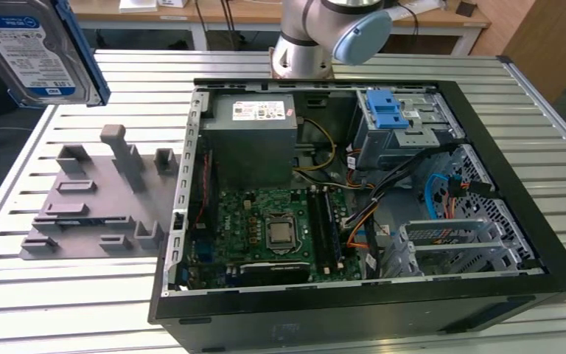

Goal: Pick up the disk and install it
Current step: 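Pick up the disk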

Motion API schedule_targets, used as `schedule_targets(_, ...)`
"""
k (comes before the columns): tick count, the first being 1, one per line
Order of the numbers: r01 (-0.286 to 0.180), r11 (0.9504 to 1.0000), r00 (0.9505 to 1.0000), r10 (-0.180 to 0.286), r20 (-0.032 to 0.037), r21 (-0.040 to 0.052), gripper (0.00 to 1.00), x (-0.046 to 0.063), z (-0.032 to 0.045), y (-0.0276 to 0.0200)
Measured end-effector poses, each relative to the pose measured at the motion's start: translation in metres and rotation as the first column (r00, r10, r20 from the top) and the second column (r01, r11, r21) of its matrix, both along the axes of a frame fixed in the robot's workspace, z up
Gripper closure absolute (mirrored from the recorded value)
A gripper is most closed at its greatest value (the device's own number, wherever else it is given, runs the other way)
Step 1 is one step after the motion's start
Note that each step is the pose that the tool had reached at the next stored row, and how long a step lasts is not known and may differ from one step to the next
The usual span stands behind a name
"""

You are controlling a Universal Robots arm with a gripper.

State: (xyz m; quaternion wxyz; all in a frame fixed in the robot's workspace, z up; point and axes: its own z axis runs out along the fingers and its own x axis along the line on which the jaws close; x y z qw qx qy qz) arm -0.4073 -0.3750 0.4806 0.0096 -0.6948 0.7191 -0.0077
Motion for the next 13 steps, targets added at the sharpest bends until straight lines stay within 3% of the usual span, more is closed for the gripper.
schedule_targets(5, 0.0, 1.0, 1.0, 0.0, -0.0008, -0.0001, 0.64, 0.014, 0.0, 0.0)
schedule_targets(13, 0.0, 1.0, 1.0, 0.0, -0.0049, -0.0001, 0.64, 0.047, -0.0002, -0.0001)
